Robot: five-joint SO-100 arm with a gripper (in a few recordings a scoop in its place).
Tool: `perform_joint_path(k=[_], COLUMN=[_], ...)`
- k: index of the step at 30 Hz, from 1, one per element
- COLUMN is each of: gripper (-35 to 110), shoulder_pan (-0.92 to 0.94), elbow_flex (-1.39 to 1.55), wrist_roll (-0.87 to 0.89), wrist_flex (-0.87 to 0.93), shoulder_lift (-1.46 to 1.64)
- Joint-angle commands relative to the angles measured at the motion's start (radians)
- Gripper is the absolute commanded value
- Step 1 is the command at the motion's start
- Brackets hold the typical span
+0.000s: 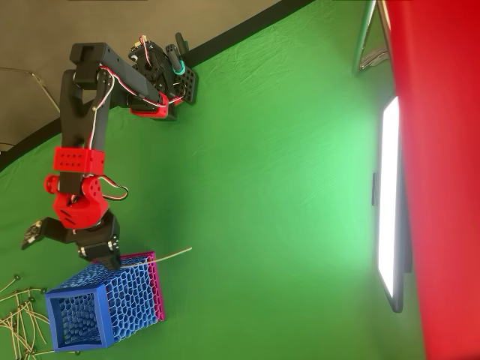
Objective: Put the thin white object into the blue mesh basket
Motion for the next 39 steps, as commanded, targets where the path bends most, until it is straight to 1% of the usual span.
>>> perform_joint_path(k=[1,8,16,21,26,33,39], gripper=[1,1,1,1,1,1,7], shoulder_pan=[0.038,0.12,0.179,0.213,0.255,0.279,0.25], elbow_flex=[-0.078,-0.11,-0.198,-0.351,-0.416,-0.301,-0.201], wrist_roll=[-0.041,-0.204,-0.379,-0.397,-0.449,-0.63,-0.667], wrist_flex=[-0.098,-0.42,-0.676,-0.693,-0.693,-0.693,-0.693], shoulder_lift=[0.054,-0.005,-0.186,-0.301,-0.373,-0.419,-0.411])
